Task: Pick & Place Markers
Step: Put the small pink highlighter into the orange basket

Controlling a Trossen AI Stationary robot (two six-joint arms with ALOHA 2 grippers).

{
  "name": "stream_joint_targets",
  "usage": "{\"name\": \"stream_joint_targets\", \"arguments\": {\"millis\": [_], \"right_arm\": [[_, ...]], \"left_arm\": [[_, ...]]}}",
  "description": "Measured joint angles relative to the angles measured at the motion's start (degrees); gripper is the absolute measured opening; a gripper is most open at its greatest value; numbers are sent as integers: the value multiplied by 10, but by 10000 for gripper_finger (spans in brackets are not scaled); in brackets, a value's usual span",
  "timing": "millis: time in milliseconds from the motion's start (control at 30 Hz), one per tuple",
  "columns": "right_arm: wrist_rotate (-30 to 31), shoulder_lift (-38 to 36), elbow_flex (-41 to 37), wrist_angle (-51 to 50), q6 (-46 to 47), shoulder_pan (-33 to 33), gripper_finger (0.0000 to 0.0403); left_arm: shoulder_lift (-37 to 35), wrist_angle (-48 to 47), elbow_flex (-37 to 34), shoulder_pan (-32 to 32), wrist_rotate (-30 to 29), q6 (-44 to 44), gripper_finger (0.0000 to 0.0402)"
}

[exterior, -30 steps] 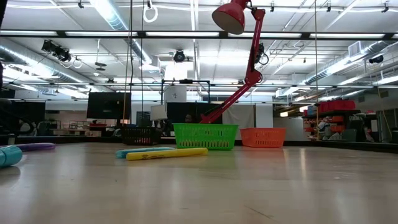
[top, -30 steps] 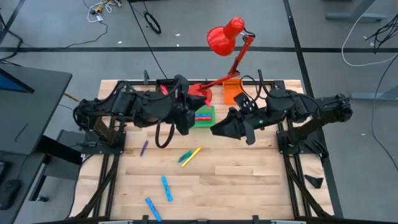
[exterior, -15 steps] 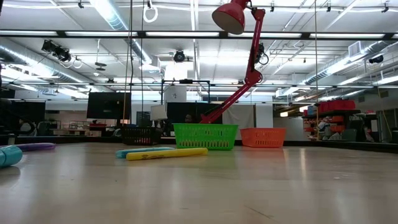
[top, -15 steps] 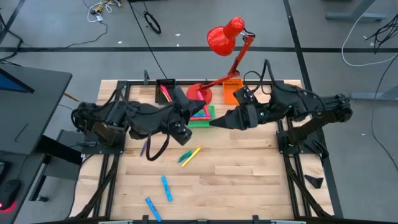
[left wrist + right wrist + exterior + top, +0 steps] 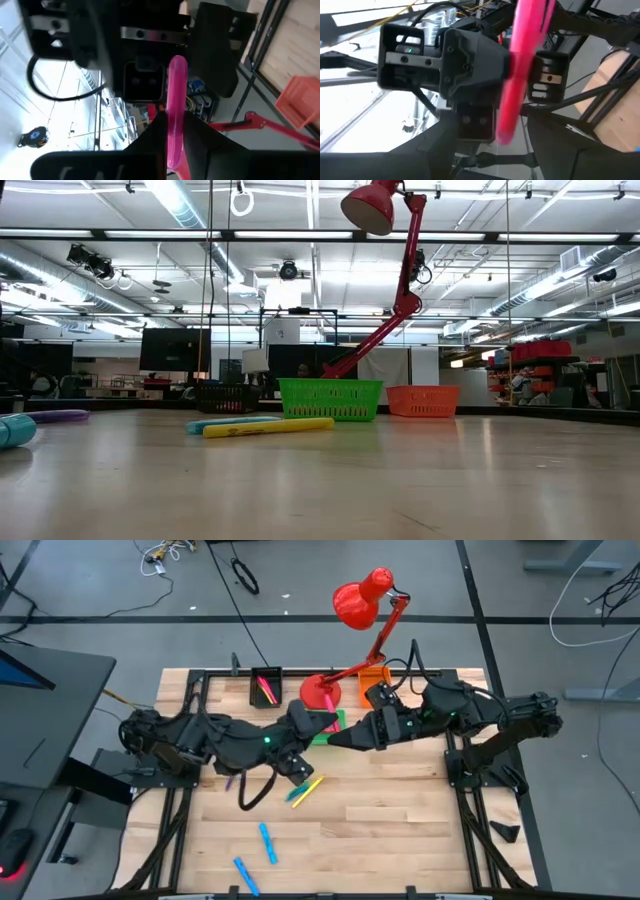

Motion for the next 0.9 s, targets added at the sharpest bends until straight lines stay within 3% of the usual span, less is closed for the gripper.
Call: {"name": "stream_joint_targets", "arguments": {"millis": [333,800,900], "right_arm": [[-11,-1,0,-2,10,-3,201],[-11,-1,0,-13,-6,-7,32],[-12,-1,0,-11,-18,-7,20]], "left_arm": [[3,1,0,-6,2,19,40],[2,3,0,-15,2,18,45],[2,2,0,-16,3,10,55]]}}
